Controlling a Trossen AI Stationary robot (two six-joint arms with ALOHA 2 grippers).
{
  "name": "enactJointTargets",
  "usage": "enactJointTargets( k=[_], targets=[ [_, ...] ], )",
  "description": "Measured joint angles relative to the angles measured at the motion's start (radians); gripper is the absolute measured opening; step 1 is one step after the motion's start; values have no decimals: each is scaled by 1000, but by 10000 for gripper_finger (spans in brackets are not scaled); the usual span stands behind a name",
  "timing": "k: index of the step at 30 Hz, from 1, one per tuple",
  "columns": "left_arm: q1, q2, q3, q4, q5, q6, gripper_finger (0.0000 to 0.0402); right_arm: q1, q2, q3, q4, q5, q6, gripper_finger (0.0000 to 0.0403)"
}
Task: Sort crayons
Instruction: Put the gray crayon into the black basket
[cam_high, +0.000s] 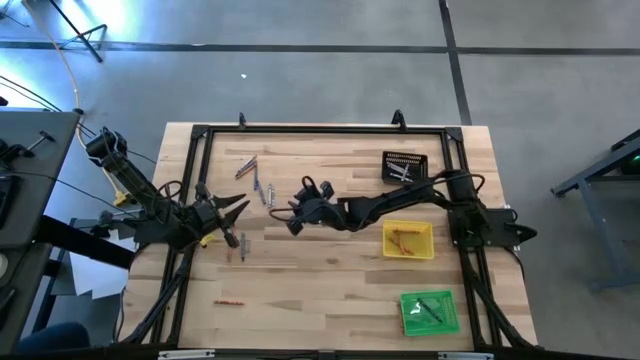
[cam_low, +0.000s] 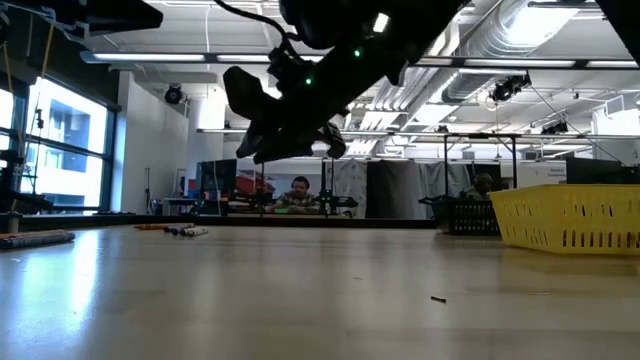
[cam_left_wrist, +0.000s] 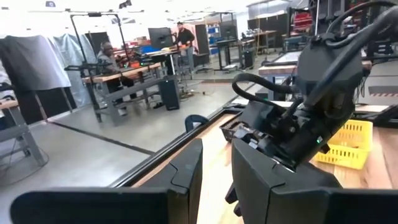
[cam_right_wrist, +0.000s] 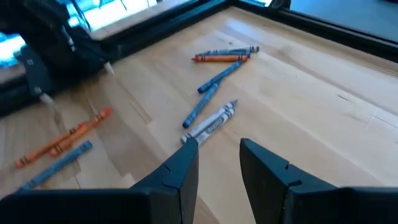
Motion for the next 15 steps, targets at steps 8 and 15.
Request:
enactJointTargets(
  k=[8, 15],
  targets=[
    [0, 0, 0, 0, 0, 27, 74, -38, 16, -42, 51, 2, 84, 112],
    [0, 0, 0, 0, 0, 30, 74, -54, 119, 37, 94, -21, 78, 112]
  ],
)
